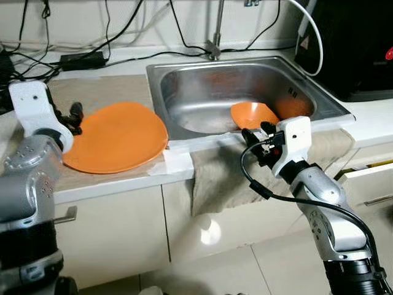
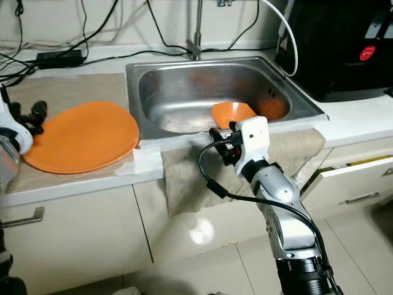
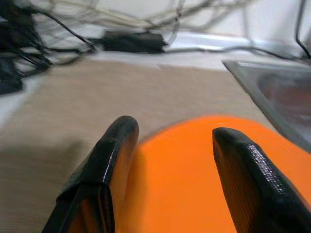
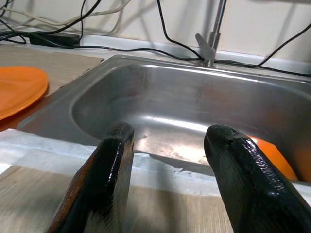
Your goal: Kitchen organization
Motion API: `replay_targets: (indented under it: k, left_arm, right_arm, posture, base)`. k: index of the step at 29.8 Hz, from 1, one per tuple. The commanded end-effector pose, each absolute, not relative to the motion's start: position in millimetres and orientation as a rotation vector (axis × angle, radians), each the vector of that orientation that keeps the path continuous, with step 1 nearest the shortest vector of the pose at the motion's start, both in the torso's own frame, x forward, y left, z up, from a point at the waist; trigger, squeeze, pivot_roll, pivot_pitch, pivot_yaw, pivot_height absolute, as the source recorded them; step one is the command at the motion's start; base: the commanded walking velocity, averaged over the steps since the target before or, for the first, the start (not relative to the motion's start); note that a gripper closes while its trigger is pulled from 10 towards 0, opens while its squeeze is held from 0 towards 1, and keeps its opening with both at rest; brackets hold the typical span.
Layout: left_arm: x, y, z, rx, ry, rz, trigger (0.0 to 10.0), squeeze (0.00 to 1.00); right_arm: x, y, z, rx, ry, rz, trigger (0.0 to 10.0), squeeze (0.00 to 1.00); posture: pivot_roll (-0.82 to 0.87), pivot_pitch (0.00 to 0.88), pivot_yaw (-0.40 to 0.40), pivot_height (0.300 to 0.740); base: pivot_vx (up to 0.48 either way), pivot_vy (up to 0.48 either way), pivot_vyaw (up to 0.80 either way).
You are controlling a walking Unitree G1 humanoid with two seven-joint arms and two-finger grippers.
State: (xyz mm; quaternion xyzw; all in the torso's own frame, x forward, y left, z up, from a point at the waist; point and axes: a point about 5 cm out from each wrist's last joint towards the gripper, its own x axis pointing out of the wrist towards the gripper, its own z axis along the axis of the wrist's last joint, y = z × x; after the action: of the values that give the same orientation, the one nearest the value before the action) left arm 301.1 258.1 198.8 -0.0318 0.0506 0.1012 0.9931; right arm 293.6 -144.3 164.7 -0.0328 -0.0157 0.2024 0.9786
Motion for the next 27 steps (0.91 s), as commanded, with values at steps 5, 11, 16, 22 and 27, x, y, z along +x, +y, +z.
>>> replay_targets:
  k: [5, 11, 16, 22, 27]
  left_arm:
    - [295.2, 233.6, 198.4, -0.161, -0.008, 0.188, 10.0, 0.0]
    - [293.6, 229.7, 201.9, -0.155, -0.035, 0.213, 10.0, 0.0]
    - [294.7, 224.5, 201.6, -0.149, -0.041, 0.237, 10.0, 0.0]
    - [295.7, 218.7, 202.9, -0.141, -0.057, 0.238, 10.0, 0.0]
    - [296.8, 216.3, 206.7, -0.125, -0.075, 0.241, 10.0, 0.0]
  right_arm:
    - [298.5, -136.3, 173.3, -0.063, -0.052, 0.432, 10.0, 0.0]
    - [298.6, -132.8, 173.0, -0.069, -0.045, 0.459, 10.0, 0.0]
    - [300.6, -132.0, 171.7, -0.09, -0.031, 0.466, 10.0, 0.0]
    - [301.9, -131.6, 171.7, -0.099, -0.03, 0.468, 10.0, 0.0]
    - [302.8, -133.4, 170.7, -0.108, -0.023, 0.46, 10.0, 0.0]
  posture:
    - [0.09, 0.015, -0.018, 0.74]
    - [0.1, 0.016, -0.024, 0.74]
    - [0.1, 0.019, -0.03, 0.74]
    - [0.1, 0.018, -0.031, 0.74]
    - [0.09, 0.02, -0.028, 0.74]
  base:
    - [0.0, -0.049, 0.0]
    - [0.0, -0.402, 0.0]
    - [0.0, -0.265, 0.08]
    - [0.0, 0.0, 0.75]
    - [0.0, 0.0, 0.79]
